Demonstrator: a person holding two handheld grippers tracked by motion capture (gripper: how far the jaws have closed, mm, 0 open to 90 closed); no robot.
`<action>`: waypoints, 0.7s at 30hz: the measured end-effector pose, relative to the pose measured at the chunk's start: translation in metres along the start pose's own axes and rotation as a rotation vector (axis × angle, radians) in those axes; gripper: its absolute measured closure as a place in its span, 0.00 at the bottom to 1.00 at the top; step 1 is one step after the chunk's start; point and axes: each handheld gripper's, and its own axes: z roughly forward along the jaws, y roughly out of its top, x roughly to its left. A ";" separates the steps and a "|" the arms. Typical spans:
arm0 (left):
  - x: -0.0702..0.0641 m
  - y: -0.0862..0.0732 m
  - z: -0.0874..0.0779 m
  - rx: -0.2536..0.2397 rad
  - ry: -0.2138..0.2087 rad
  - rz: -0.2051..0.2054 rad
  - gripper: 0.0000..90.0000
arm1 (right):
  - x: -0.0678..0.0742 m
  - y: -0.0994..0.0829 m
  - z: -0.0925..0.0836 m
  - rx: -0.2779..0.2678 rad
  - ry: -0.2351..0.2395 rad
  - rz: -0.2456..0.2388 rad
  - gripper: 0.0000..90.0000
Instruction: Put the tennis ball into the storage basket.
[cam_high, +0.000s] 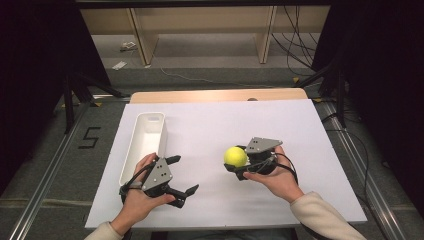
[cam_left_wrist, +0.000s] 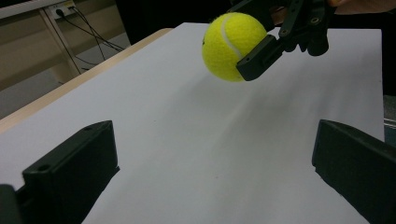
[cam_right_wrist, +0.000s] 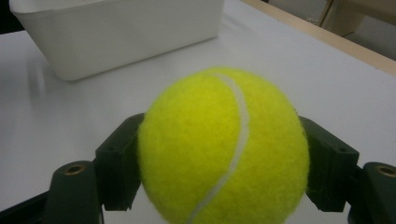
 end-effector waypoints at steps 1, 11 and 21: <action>0.000 0.000 0.000 0.000 0.000 0.000 0.00 | 0.000 0.000 0.000 0.000 0.000 0.000 0.30; 0.000 0.000 0.000 0.002 0.002 -0.004 0.00 | 0.001 0.005 0.001 -0.014 -0.002 -0.008 0.30; 0.000 0.000 0.000 0.003 0.001 -0.003 0.00 | 0.000 0.006 0.001 -0.017 -0.004 -0.008 0.30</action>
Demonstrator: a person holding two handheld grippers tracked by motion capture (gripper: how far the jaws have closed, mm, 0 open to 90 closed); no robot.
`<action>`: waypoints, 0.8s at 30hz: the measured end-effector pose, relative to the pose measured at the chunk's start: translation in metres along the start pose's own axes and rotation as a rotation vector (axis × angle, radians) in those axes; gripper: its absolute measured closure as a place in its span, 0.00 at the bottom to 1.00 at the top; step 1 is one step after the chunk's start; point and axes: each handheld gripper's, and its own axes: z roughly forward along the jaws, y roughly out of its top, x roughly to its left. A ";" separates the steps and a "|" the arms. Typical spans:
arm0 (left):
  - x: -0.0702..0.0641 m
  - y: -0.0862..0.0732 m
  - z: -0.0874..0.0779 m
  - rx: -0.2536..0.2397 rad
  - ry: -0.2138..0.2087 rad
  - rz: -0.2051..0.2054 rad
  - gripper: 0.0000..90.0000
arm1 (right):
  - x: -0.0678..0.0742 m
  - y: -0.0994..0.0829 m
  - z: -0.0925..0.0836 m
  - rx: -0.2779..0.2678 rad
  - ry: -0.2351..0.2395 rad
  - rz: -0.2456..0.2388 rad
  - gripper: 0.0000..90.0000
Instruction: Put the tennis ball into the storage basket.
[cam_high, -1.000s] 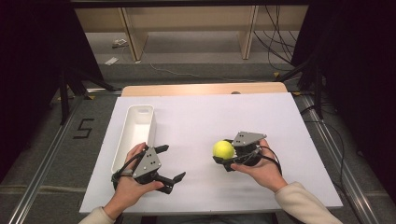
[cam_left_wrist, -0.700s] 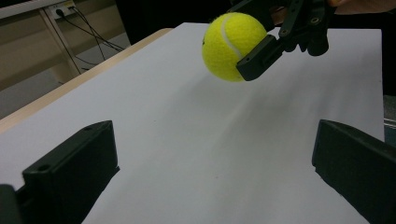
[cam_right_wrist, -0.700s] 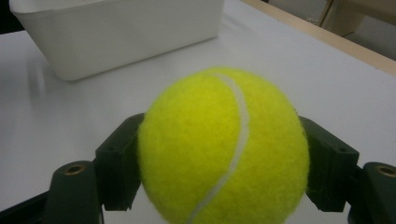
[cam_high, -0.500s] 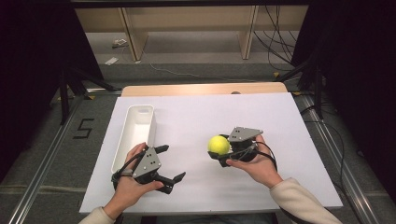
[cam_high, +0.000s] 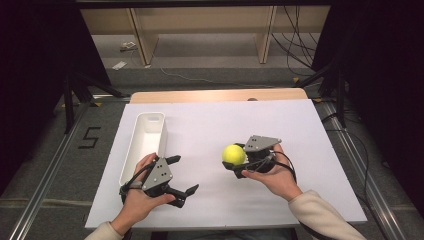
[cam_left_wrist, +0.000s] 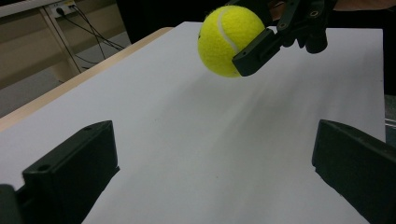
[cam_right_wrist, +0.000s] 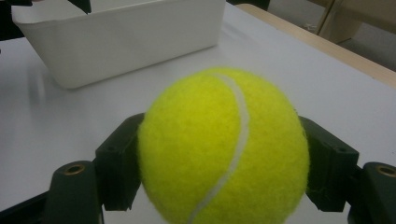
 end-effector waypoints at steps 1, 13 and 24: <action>0.000 0.000 0.000 0.000 0.000 0.000 0.00 | 0.000 0.000 0.000 0.001 -0.001 0.000 0.30; -0.001 0.000 0.000 0.002 0.002 0.003 0.00 | 0.000 -0.001 0.000 0.003 0.003 0.001 0.30; 0.000 0.000 -0.001 -0.002 0.002 -0.002 0.00 | 0.000 -0.001 0.002 0.004 0.004 -0.001 0.30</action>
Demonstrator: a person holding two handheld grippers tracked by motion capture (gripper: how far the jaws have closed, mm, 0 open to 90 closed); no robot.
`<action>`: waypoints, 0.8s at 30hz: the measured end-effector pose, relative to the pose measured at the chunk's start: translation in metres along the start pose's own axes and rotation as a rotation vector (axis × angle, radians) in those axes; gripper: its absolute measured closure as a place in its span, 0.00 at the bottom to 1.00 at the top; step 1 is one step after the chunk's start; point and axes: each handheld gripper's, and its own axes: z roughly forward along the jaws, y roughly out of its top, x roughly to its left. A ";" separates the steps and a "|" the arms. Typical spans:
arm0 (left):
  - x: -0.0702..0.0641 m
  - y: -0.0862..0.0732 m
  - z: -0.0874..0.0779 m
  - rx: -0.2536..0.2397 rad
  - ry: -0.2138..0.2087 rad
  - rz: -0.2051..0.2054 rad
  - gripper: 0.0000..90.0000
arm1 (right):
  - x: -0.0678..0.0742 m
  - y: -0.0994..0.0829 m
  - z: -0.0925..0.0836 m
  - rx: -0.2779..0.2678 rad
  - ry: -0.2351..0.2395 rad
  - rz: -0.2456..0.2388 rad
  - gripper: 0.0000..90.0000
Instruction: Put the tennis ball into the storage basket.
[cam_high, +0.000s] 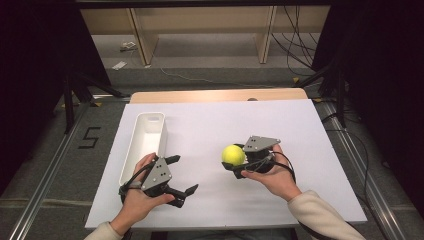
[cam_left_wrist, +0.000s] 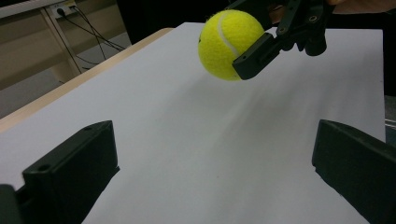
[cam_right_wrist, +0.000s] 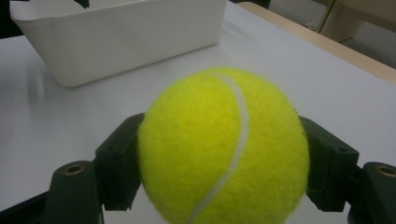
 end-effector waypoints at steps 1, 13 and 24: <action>0.000 0.000 0.000 0.000 0.000 0.000 0.00 | 0.000 0.000 0.000 -0.001 0.001 0.001 0.30; -0.001 0.000 0.001 0.004 -0.003 0.003 0.00 | 0.002 0.016 0.001 -0.043 0.004 -0.006 0.30; -0.001 0.000 0.002 0.006 -0.005 0.002 0.00 | 0.009 0.038 0.009 -0.082 0.024 -0.031 0.30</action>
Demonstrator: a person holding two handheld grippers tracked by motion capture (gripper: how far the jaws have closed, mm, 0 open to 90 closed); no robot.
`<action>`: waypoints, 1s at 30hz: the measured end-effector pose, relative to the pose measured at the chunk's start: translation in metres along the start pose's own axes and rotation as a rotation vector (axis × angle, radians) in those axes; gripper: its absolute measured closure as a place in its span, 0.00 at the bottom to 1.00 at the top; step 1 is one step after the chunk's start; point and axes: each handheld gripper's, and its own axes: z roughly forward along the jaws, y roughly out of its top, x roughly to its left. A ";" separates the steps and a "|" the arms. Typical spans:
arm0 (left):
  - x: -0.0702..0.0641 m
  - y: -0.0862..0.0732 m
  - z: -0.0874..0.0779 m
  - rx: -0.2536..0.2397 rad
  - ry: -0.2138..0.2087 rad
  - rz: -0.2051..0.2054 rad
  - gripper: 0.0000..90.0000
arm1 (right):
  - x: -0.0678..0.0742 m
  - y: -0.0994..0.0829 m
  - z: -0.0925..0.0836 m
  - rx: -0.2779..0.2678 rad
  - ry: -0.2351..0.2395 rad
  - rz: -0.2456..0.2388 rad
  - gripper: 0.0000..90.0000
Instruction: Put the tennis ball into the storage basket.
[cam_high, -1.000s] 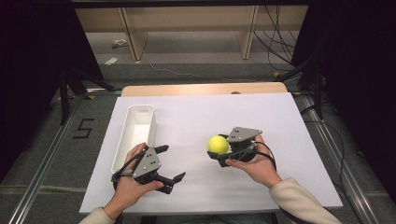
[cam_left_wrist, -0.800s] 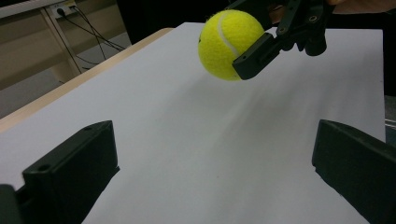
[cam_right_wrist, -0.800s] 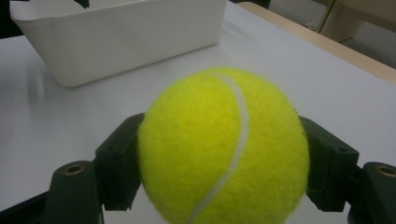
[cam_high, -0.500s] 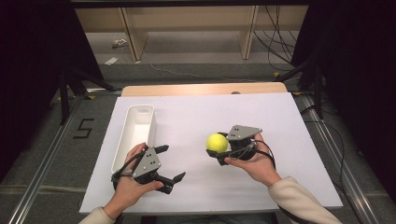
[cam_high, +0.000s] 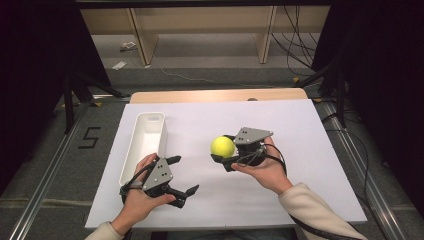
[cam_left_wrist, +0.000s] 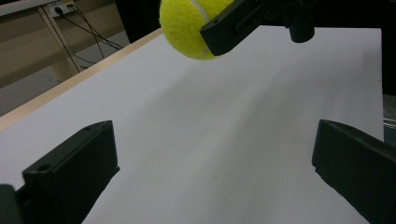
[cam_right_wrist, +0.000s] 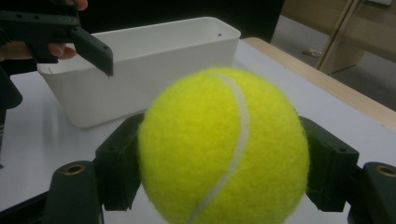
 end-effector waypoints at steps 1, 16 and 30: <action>0.000 0.000 0.000 -0.001 0.000 -0.001 0.00 | 0.000 0.002 0.001 -0.006 0.003 -0.004 0.30; 0.002 0.000 -0.001 -0.011 0.010 0.015 0.00 | 0.007 0.028 0.018 -0.045 0.024 -0.032 0.30; 0.003 0.000 -0.001 -0.009 0.021 0.014 0.00 | 0.002 0.030 0.020 -0.052 0.023 -0.001 0.30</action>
